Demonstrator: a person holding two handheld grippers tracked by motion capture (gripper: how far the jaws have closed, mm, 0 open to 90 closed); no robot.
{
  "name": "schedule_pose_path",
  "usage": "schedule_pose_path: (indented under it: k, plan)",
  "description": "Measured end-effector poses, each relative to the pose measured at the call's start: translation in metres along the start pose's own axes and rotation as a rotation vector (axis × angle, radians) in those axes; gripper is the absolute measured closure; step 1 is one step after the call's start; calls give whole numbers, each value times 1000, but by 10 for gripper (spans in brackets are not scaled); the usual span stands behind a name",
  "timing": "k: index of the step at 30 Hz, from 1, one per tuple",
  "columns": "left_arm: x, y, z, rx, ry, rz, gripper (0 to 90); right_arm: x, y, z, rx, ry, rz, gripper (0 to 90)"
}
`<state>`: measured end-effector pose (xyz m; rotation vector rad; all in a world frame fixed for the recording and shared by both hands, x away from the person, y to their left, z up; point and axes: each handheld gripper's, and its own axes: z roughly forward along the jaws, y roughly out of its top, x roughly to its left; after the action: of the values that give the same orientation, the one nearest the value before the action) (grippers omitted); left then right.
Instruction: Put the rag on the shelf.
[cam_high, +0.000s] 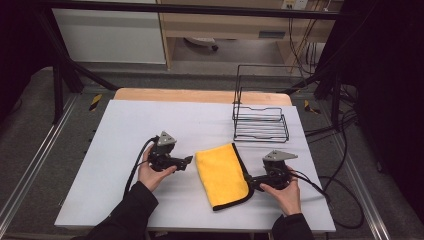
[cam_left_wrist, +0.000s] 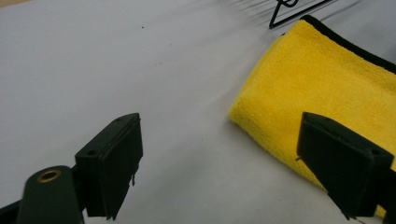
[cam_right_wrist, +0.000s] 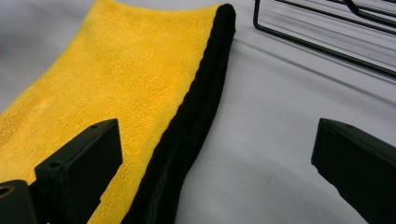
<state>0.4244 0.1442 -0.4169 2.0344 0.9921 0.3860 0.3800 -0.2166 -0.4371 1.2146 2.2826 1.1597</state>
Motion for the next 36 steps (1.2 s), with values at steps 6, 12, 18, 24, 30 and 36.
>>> schedule_pose_path:
  k: [6,12,18,24,30,36]
  plan:
    - [-8,4,18,25,-1,-28,256,0,0,1,3,-2,-1,26]
    - [-14,6,36,52,-9,-47,394,-1,0,1,-1,-4,-1,27]
    - [-15,3,49,82,-12,-79,523,0,1,2,0,-2,7,29]
    - [-18,2,54,92,-17,-85,638,-3,4,5,-9,12,25,46]
    - [-20,1,56,96,-11,-86,664,-5,16,15,-3,18,19,71]
    - [-23,-1,58,83,-15,-92,726,-10,30,30,-18,25,35,125]
